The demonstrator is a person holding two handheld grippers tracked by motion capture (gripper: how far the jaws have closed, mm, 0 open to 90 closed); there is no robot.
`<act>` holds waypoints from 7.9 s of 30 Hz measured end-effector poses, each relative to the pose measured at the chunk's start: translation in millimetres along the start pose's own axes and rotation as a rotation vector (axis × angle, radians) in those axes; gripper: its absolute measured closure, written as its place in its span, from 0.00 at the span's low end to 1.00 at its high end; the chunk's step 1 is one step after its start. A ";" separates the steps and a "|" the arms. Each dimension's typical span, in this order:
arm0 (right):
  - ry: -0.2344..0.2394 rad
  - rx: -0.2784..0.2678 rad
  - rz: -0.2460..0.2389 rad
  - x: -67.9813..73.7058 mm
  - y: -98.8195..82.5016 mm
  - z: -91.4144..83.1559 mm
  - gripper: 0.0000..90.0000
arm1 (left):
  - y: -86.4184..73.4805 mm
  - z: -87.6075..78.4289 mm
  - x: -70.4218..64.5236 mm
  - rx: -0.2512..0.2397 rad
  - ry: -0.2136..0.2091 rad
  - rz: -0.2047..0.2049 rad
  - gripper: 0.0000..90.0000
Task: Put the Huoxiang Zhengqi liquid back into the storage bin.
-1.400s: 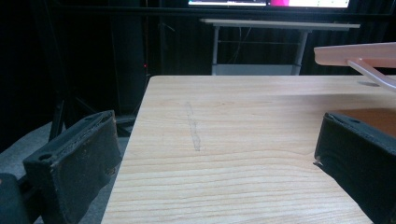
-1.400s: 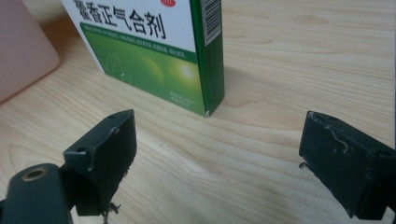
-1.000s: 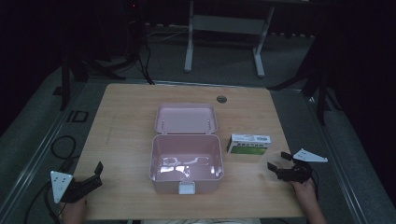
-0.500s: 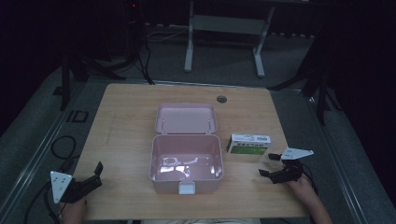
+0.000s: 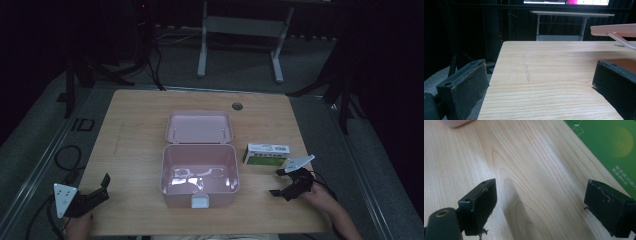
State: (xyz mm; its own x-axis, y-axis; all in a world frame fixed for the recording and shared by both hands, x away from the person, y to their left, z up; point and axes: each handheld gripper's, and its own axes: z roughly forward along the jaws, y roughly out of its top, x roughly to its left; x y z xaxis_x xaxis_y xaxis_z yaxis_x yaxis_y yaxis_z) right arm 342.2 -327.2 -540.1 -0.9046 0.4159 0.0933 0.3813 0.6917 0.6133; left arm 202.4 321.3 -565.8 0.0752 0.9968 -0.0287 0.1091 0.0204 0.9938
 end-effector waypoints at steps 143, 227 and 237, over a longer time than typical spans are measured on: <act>0.060 0.663 -0.410 -37.2 151.4 5.7 0.69 | -0.3 -0.4 0.2 -0.006 -0.009 0.000 0.00; 0.101 0.631 -0.574 129.8 305.7 -19.8 0.69 | -0.1 0.0 0.1 -0.003 -0.009 0.002 0.00; 0.117 0.626 -0.561 135.5 314.4 10.0 0.69 | -0.2 -0.4 0.2 -0.006 -0.011 0.001 0.00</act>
State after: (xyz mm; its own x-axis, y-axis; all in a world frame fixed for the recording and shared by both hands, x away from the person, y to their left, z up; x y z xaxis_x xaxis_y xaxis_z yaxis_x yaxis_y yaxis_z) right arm 341.4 -47.4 -342.5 -0.9920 -0.1259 0.0064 -0.1255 0.9909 0.0487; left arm 202.0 321.5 -566.0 0.0857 0.9959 -0.0292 0.1032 0.0203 0.9945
